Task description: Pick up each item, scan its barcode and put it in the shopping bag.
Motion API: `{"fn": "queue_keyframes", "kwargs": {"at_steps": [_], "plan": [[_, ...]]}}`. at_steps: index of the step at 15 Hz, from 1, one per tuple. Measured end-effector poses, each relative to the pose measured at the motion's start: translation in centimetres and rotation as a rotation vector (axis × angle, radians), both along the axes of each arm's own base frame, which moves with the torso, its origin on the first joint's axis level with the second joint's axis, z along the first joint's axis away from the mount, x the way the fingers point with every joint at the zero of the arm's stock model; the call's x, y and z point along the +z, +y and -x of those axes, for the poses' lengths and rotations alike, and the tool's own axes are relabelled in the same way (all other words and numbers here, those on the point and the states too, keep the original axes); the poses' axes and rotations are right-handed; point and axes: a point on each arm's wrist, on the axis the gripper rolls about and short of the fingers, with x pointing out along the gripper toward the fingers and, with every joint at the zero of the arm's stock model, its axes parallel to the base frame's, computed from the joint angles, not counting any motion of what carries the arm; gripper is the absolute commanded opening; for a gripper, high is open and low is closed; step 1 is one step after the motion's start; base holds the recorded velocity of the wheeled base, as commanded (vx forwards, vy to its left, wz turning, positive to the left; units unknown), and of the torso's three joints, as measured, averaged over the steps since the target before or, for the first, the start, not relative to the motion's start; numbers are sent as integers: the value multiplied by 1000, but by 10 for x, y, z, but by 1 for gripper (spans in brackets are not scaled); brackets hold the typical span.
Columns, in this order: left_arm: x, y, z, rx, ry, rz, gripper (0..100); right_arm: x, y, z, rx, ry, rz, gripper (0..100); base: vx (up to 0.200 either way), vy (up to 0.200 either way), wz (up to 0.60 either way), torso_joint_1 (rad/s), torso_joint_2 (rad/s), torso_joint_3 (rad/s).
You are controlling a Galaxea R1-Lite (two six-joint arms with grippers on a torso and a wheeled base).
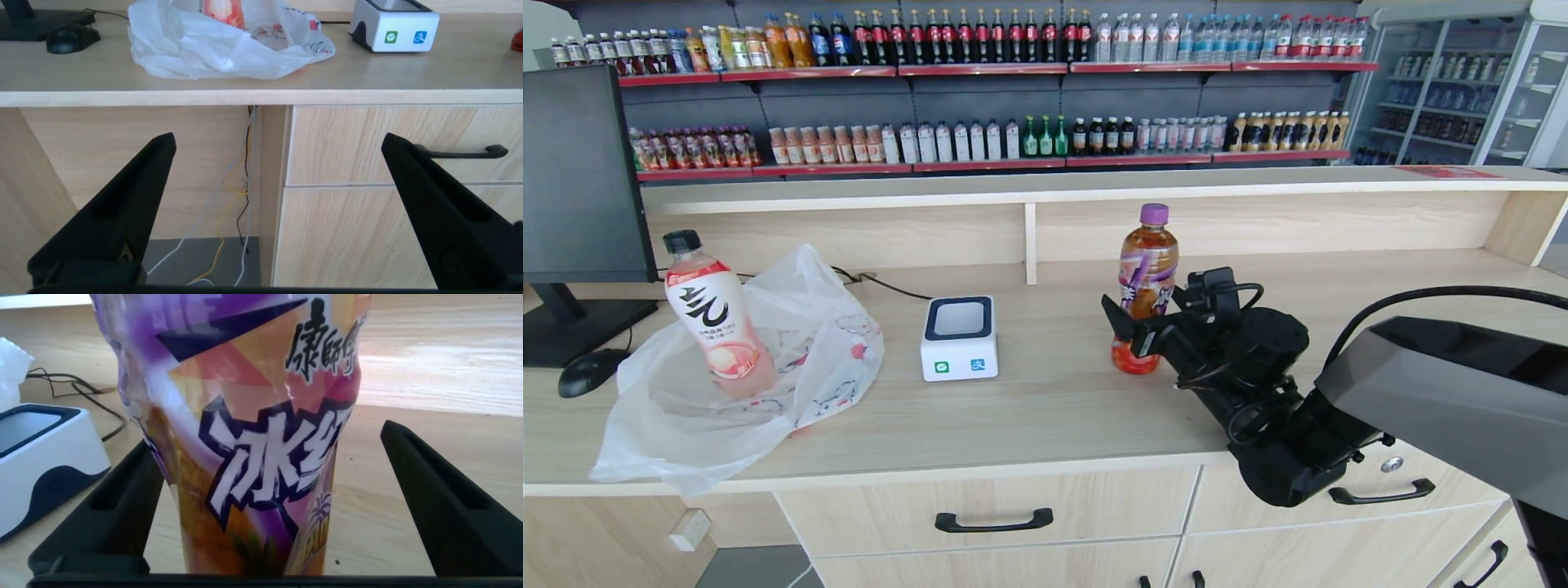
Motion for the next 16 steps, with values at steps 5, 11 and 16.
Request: {"fn": "queue_keyframes", "kwargs": {"at_steps": [5, 11, 16], "plan": [[0, 0, 0, -1, 0, 0, 100, -3, -4, 16, 0, 50, 18, 100, 0, 0, 0, 0, 0, 0], [0, 0, 0, 0, 1, 2, 100, -12, -15, 41, -4, 139, 57, 100, 0, 0, 0, 0, 0, 0], [0, 0, 0, -1, 3, 4, 100, -10, -24, 45, -22, 148, 60, 100, 0, 0, 0, 0, 0, 0]]}}
